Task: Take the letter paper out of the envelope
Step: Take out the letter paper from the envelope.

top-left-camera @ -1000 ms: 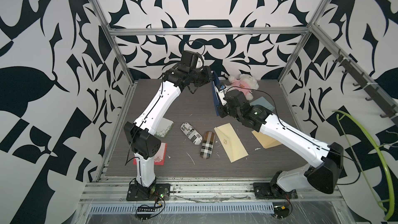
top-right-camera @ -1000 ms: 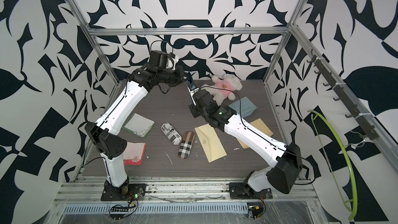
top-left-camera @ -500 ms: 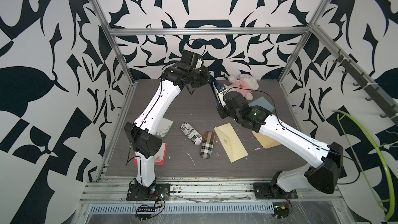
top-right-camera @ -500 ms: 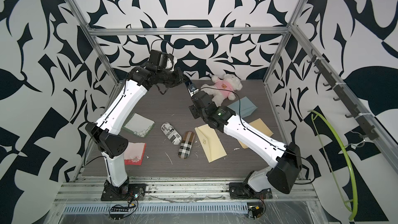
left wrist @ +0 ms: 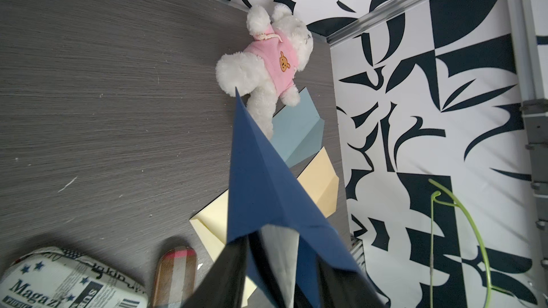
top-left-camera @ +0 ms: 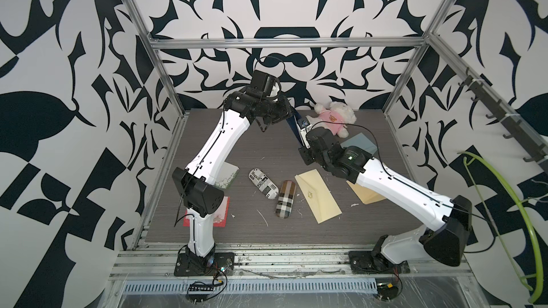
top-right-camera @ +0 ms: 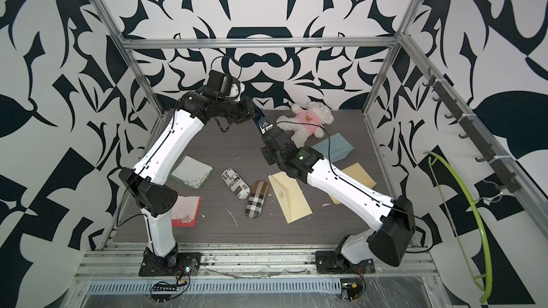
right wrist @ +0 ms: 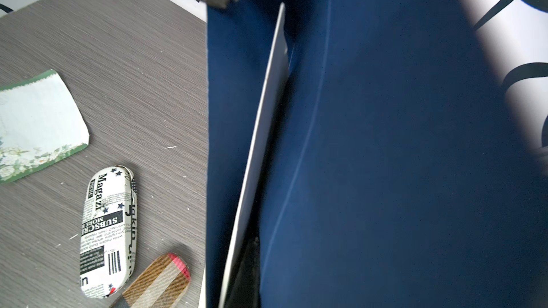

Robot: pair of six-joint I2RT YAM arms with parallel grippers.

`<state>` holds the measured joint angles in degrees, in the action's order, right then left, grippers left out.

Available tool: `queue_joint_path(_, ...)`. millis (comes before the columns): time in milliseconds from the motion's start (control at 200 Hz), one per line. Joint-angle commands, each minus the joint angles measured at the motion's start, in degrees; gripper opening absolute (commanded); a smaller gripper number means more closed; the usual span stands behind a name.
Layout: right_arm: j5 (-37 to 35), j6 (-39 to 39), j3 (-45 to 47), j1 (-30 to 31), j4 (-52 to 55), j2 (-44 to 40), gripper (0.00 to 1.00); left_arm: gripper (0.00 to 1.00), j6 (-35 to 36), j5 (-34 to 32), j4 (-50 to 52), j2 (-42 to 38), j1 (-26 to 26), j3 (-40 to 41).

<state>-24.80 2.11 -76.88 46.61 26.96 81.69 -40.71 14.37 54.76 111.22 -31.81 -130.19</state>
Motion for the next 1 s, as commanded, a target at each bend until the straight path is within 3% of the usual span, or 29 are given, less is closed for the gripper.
queue_joint_path(0,-1.91,-2.17,-2.94,0.84,-2.74,-1.35,0.0,0.46,-0.6,-1.19,3.23,2.12,-0.31,-0.96)
queue_joint_path(255,-2.84,-3.22,-3.8,0.86,-2.63,-0.36,0.0,0.45,-0.81,-0.98,6.24,2.34,-1.42,-1.24)
queue_joint_path(995,-15.72,-5.7,-5.23,5.68,-5.36,1.86,0.0,0.16,-1.46,-1.89,7.83,2.67,-2.53,-0.87)
